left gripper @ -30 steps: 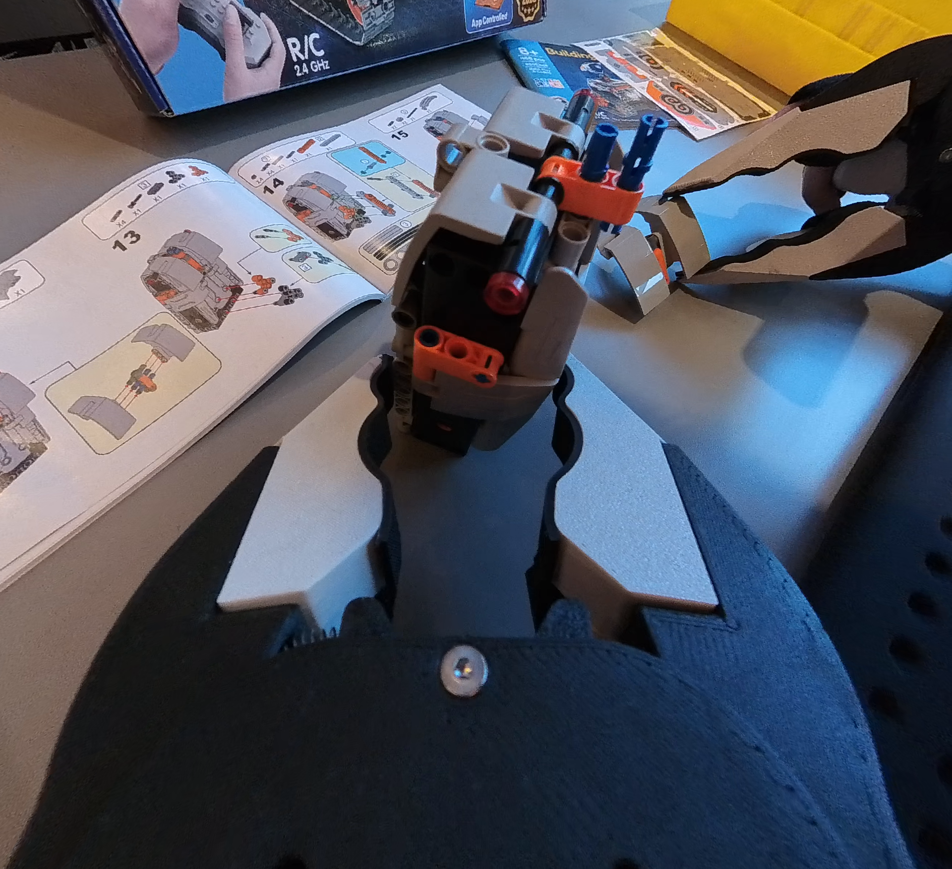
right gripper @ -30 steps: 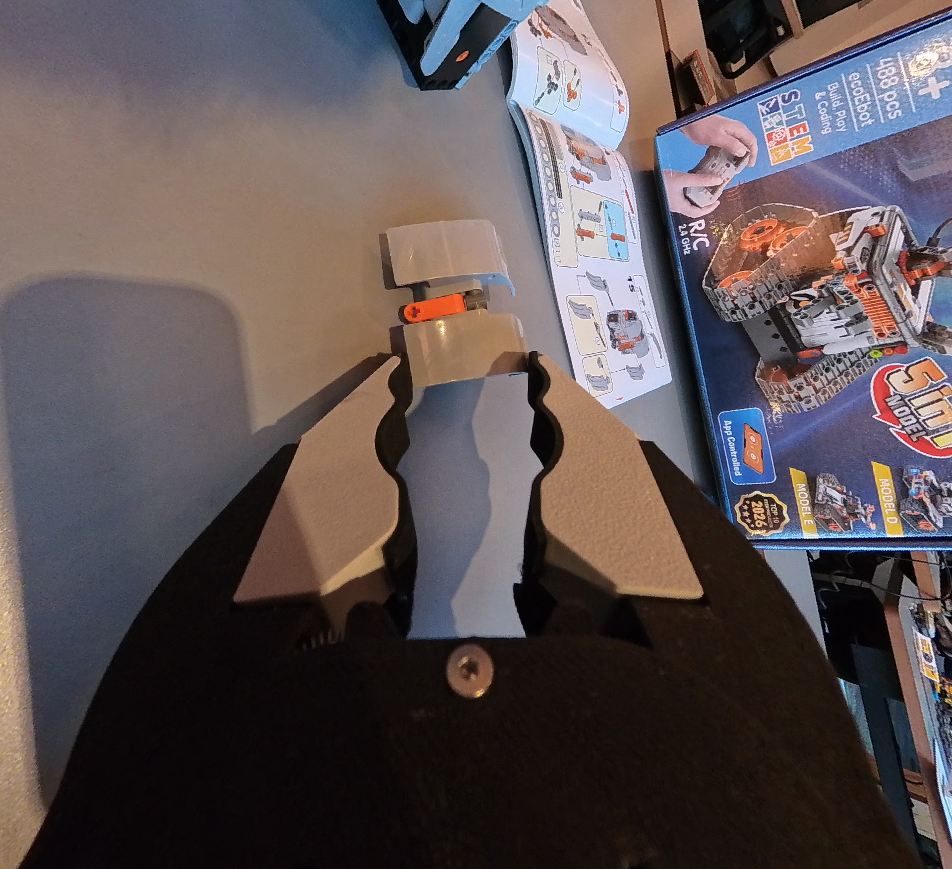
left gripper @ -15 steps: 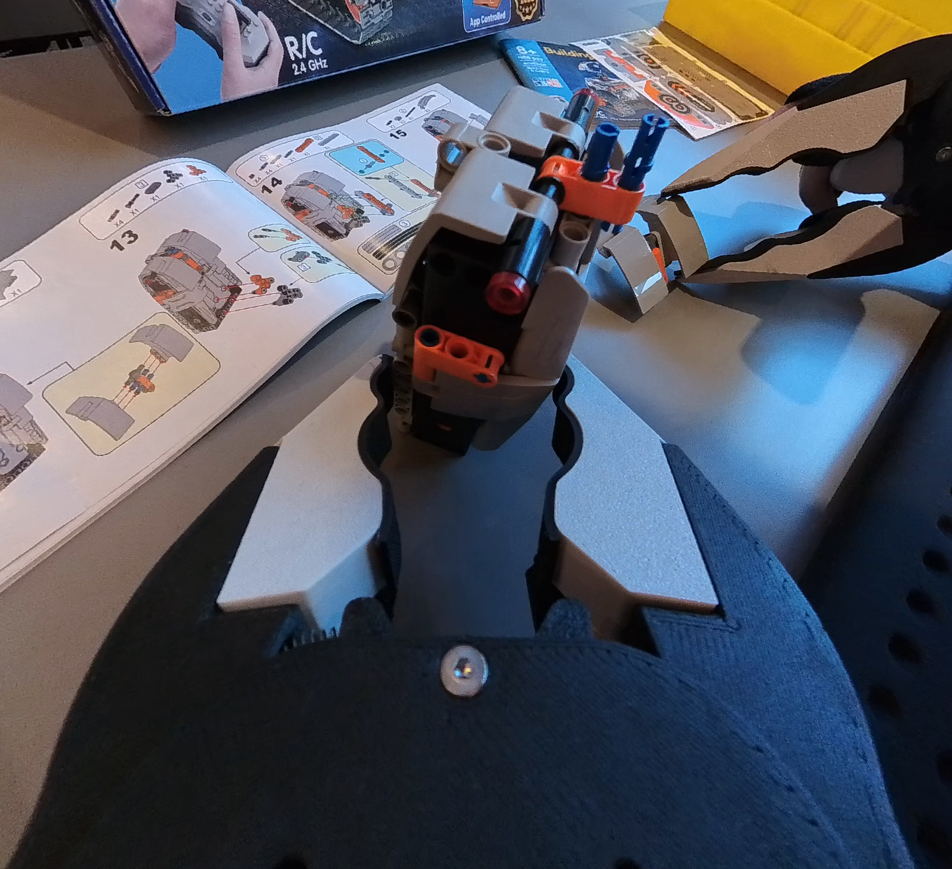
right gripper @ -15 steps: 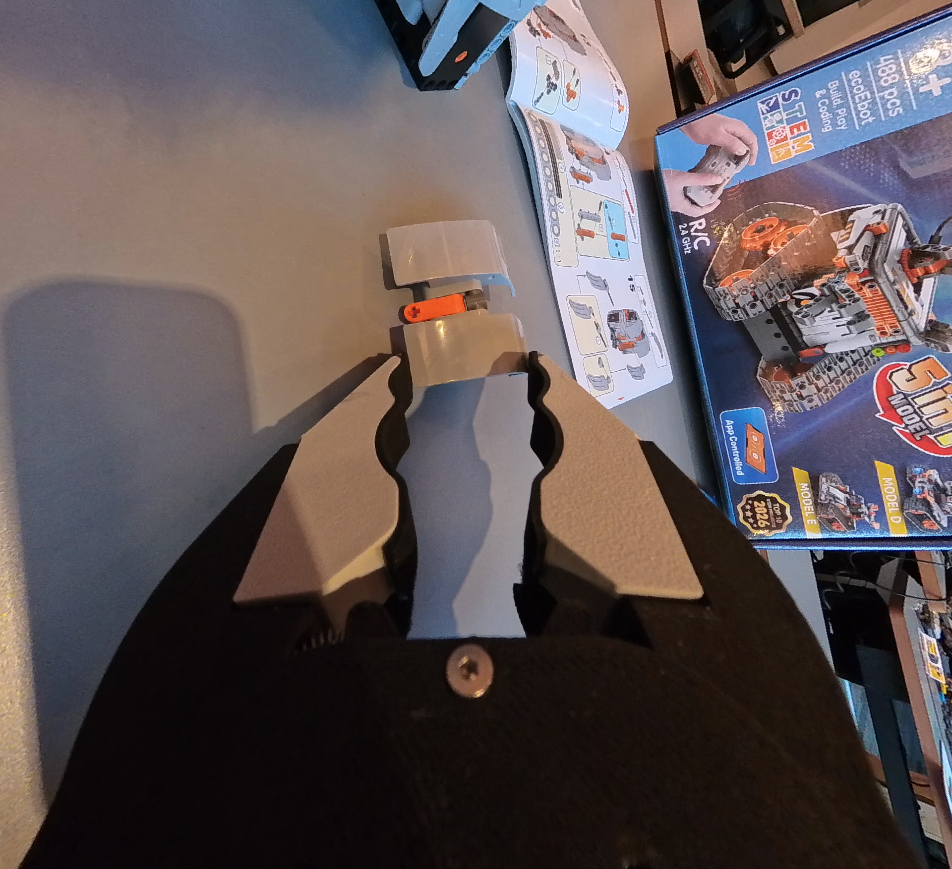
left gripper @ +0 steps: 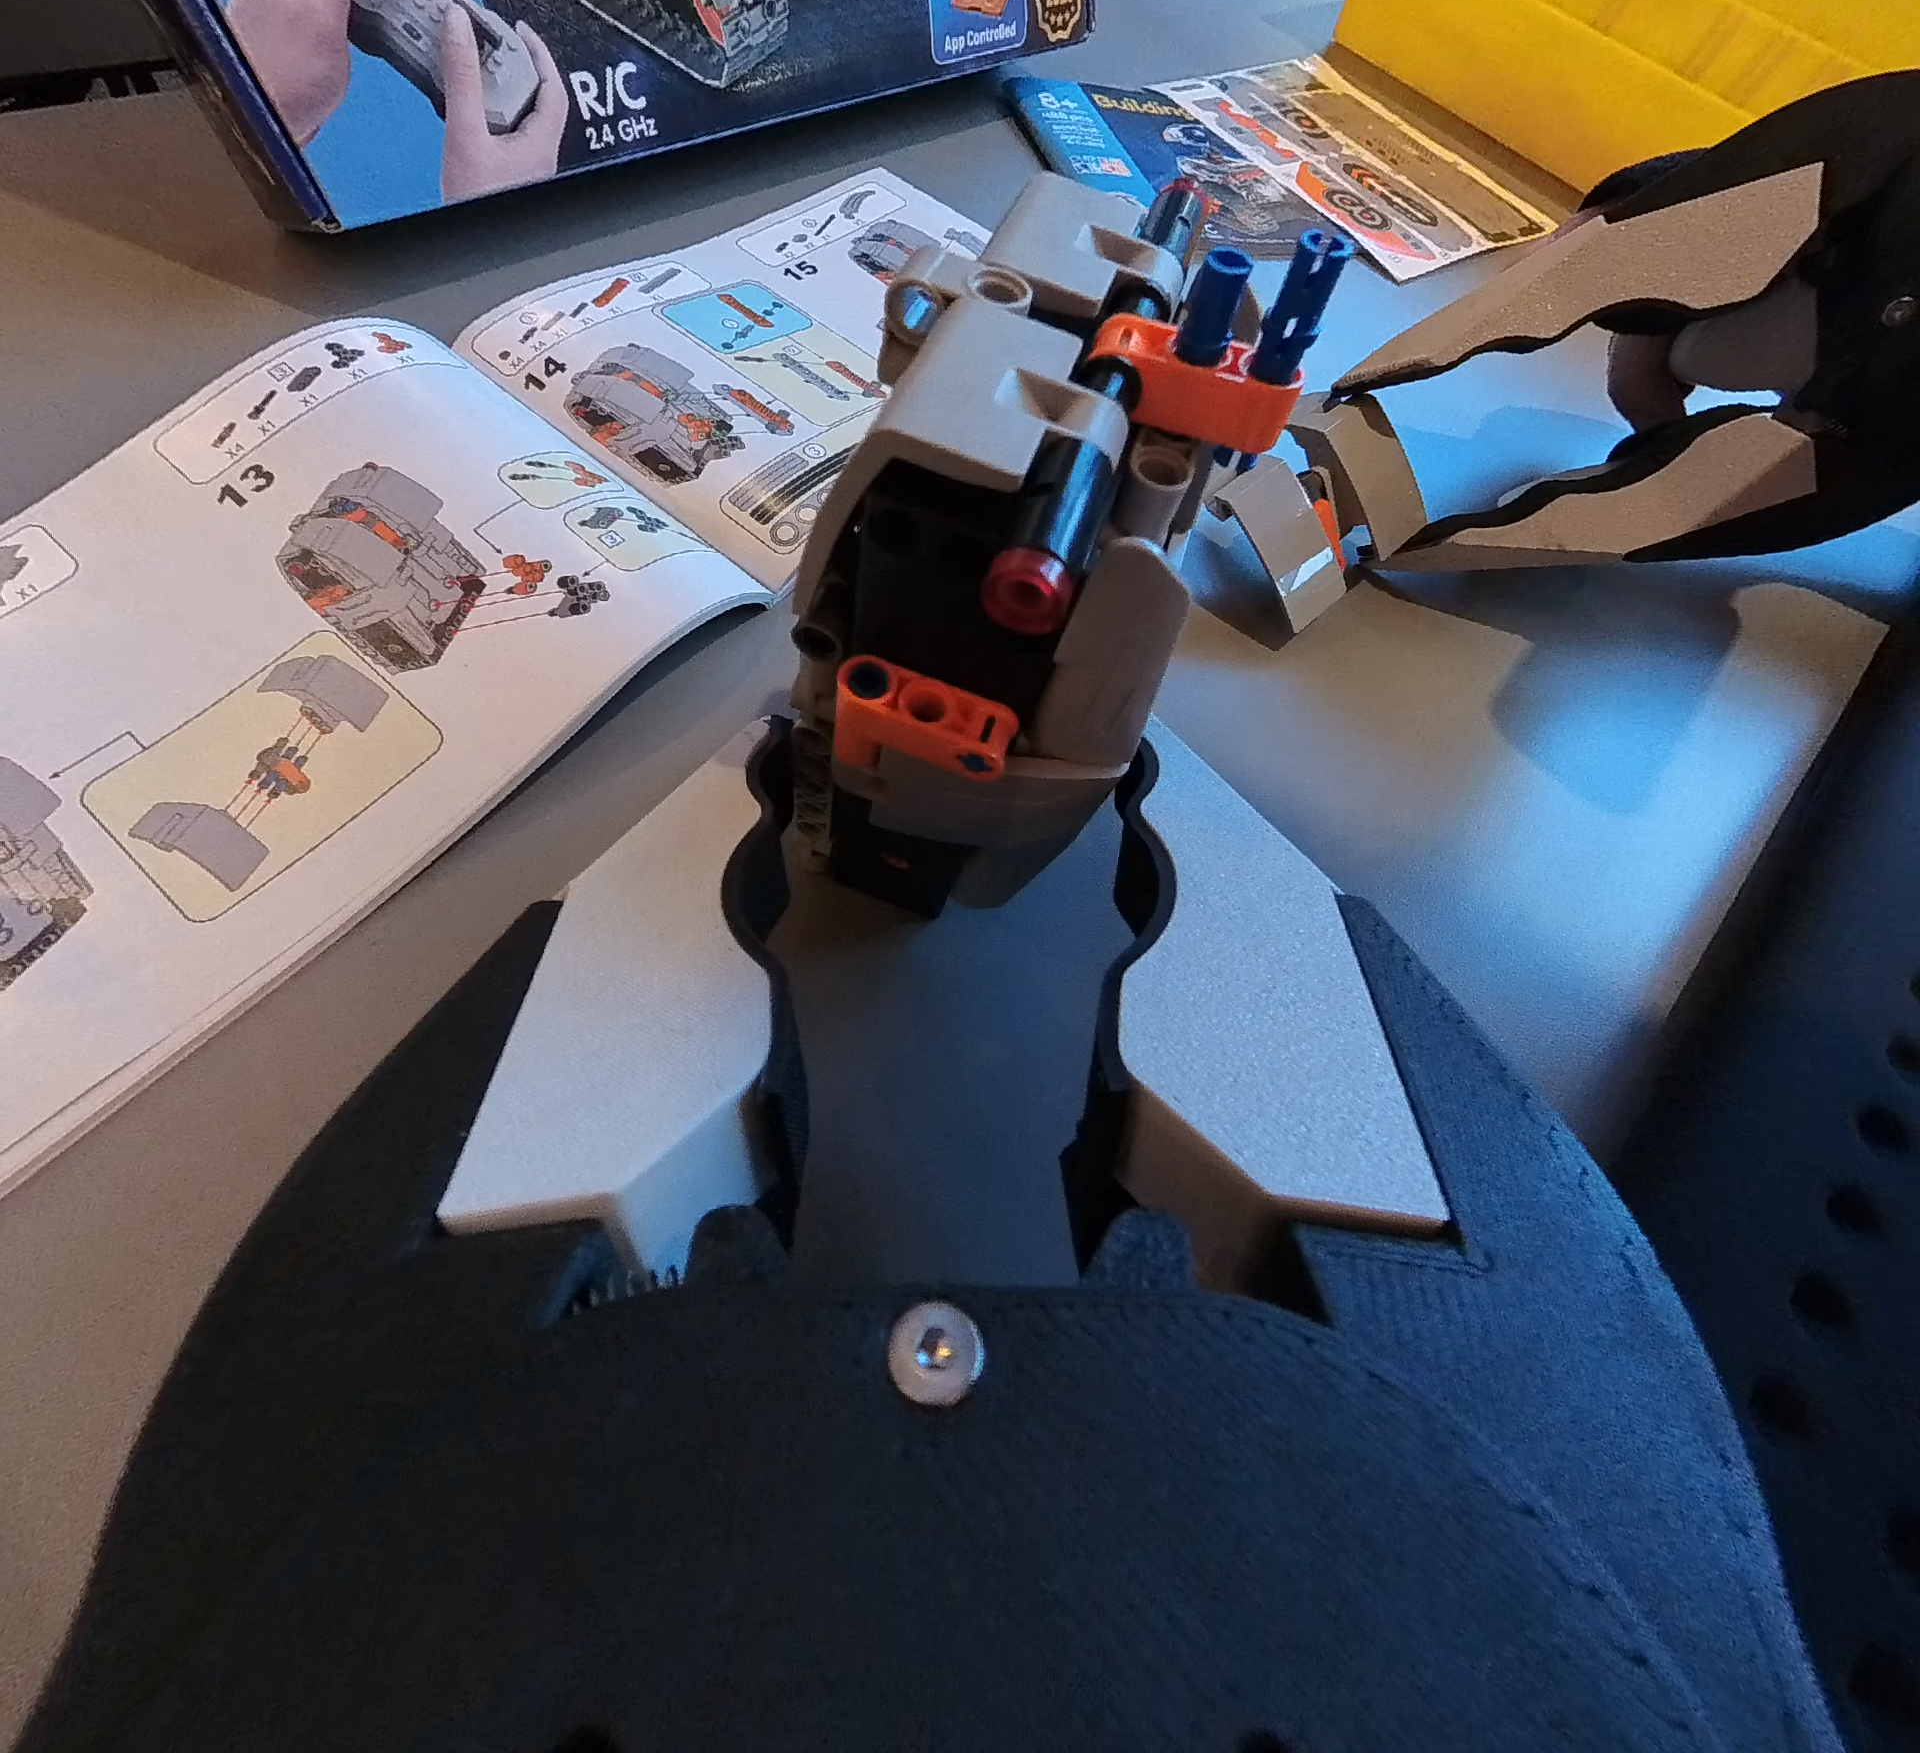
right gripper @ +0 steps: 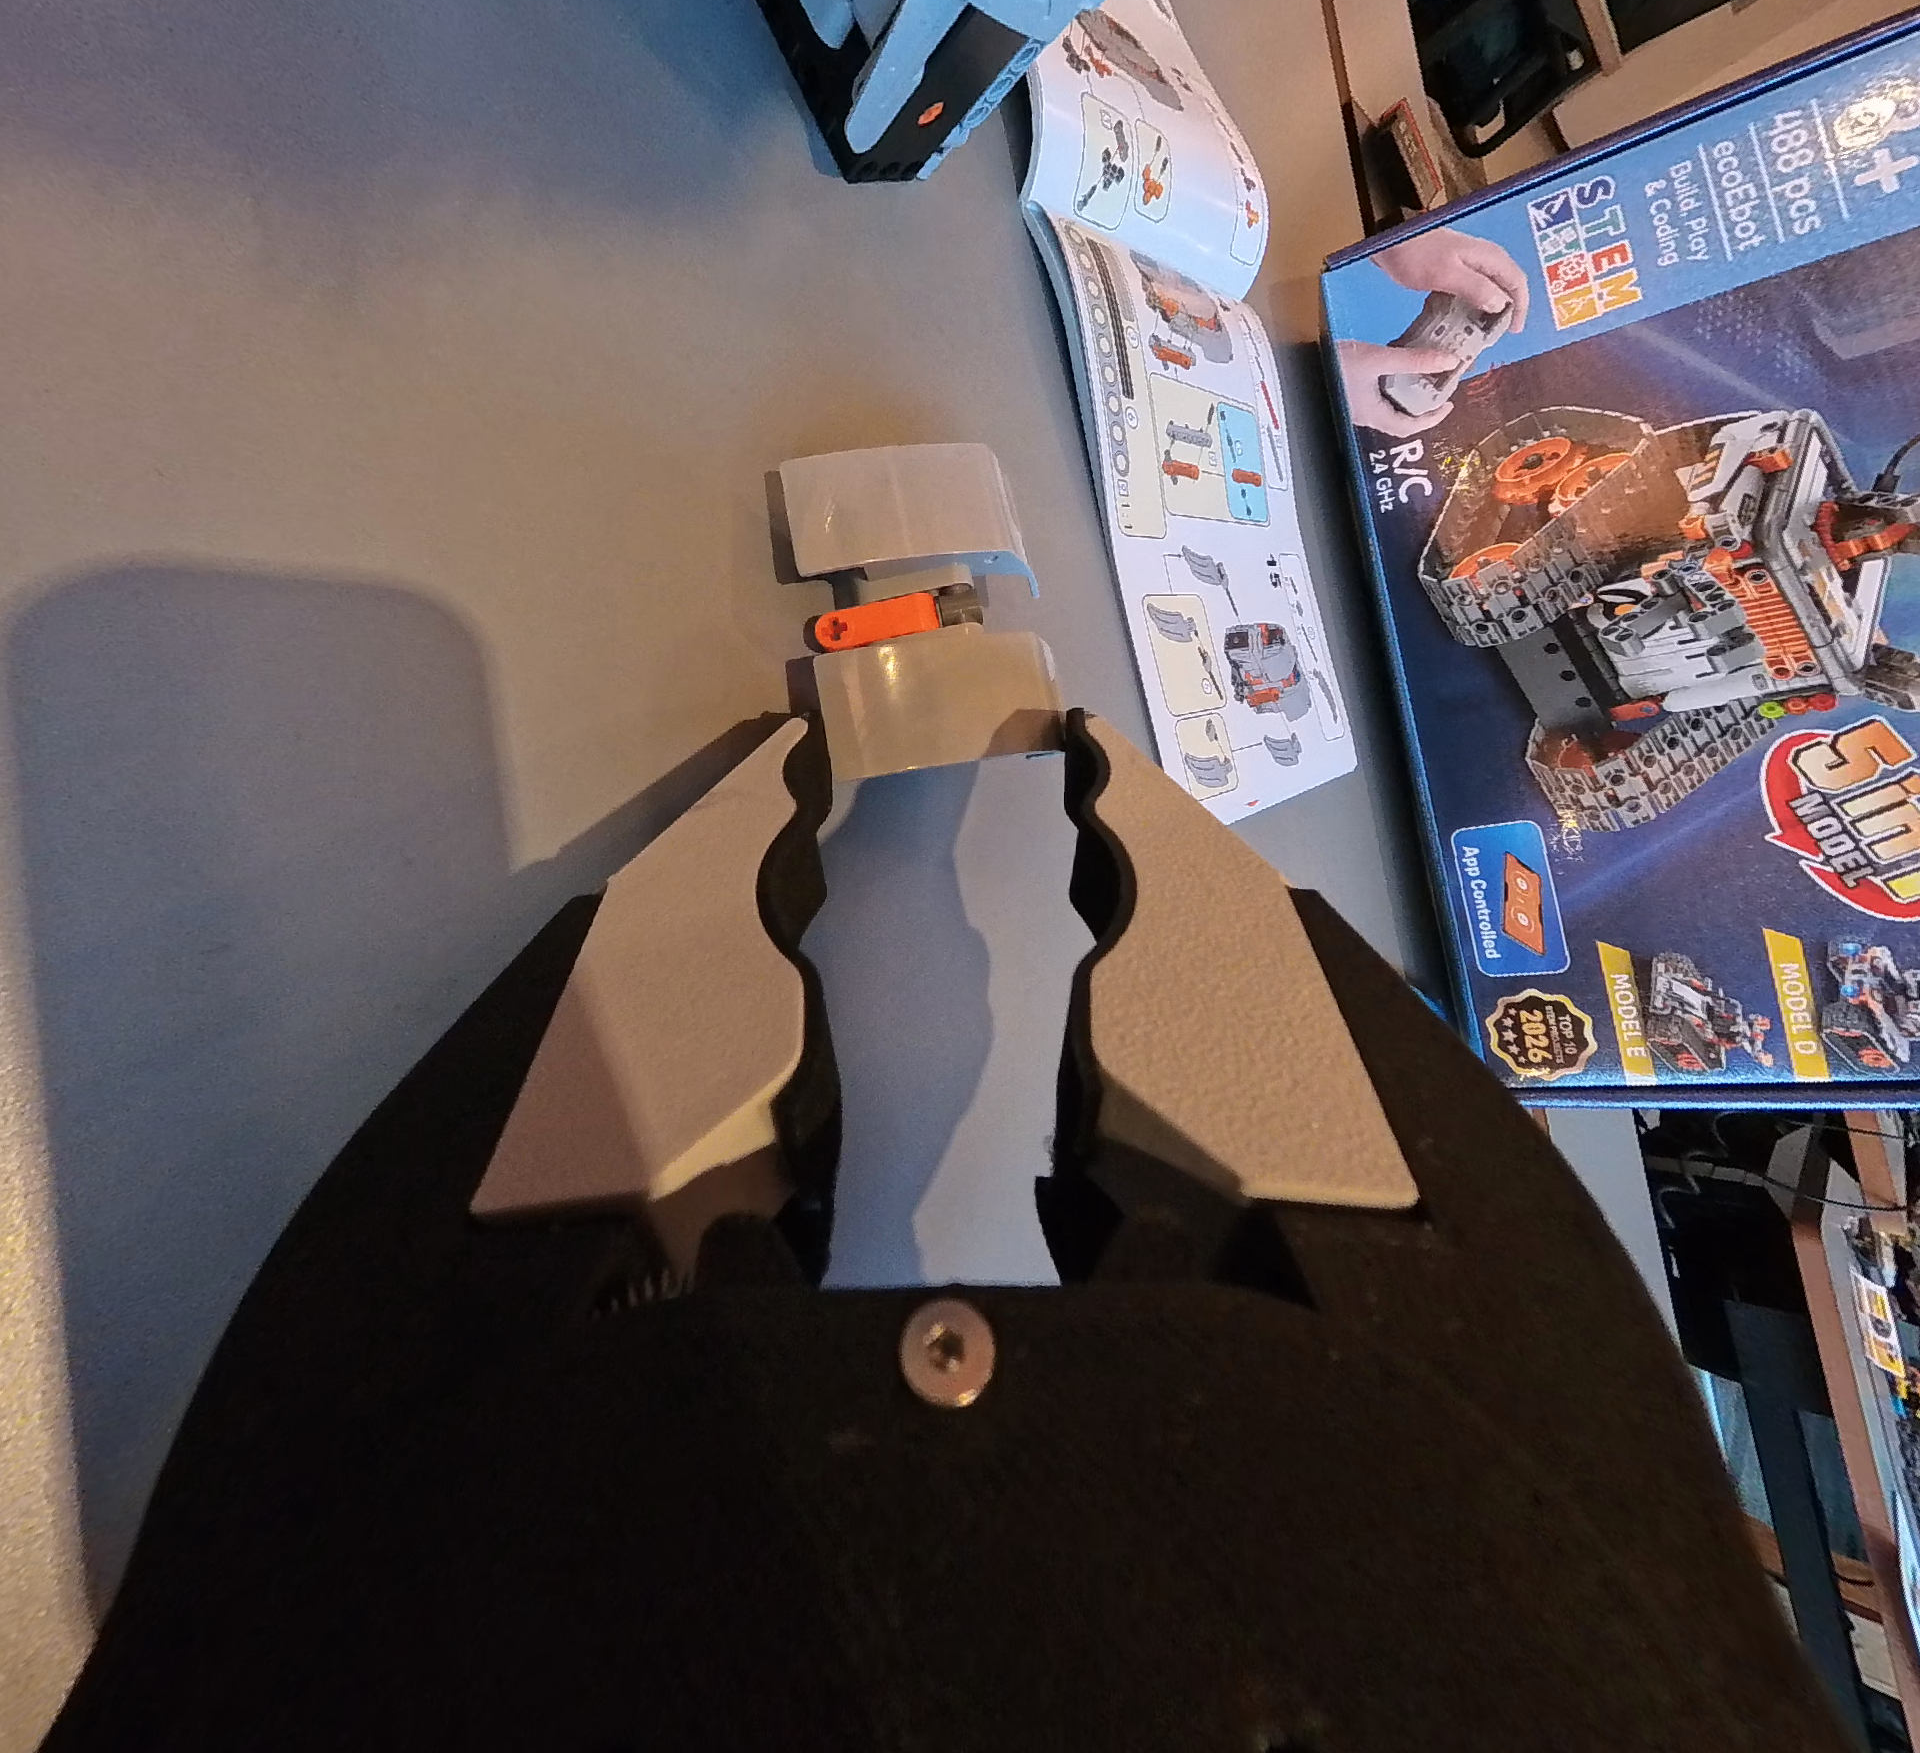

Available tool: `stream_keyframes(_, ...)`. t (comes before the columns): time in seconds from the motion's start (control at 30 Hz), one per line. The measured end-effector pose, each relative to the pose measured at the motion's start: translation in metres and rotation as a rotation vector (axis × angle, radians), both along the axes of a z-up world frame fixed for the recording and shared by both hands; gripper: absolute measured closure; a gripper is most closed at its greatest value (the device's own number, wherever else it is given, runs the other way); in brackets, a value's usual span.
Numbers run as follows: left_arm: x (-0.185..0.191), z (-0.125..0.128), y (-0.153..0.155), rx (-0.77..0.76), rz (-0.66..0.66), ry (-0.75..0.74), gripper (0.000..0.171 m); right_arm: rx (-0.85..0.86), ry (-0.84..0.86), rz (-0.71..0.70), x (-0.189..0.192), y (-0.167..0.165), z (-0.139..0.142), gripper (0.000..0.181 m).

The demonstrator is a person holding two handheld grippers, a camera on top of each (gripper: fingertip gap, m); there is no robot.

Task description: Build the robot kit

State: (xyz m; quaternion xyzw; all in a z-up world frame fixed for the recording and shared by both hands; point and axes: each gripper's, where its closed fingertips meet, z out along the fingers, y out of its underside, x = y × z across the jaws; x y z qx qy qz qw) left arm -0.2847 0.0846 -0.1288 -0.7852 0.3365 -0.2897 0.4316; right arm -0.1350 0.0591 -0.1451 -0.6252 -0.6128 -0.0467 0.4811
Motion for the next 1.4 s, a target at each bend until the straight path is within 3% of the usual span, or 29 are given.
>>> stream_keyframes(0.6,-0.018,0.028,-0.002,0.074,0.045,-0.111,0.096,0.049,-0.025,0.009,-0.001,-0.001,0.004,0.137)
stream_keyframes(0.9,-0.038,0.041,-0.023,0.071,0.052,-0.198,0.112,0.131,-0.055,0.036,-0.006,-0.005,0.013,0.138)
stream_keyframes(1.0,-0.034,0.049,-0.037,0.153,0.016,-0.179,0.133,0.172,-0.053,0.064,-0.012,-0.010,0.020,0.139)
stream_keyframes(1.1,-0.028,0.064,-0.054,0.217,-0.018,-0.178,0.131,0.197,-0.067,0.096,-0.019,-0.017,0.022,0.139)
stream_keyframes(1.3,0.024,0.052,-0.099,-0.166,-0.219,-0.310,0.134,0.170,-0.124,0.140,-0.025,-0.029,0.009,0.141)
stream_keyframes(1.37,0.038,0.037,-0.105,-0.219,-0.226,-0.247,0.132,0.140,-0.140,0.175,-0.027,-0.037,0.003,0.168)
stream_keyframes(1.4,0.041,0.028,-0.105,-0.225,-0.217,-0.183,0.127,0.142,-0.141,0.192,-0.029,-0.040,0.003,0.168)
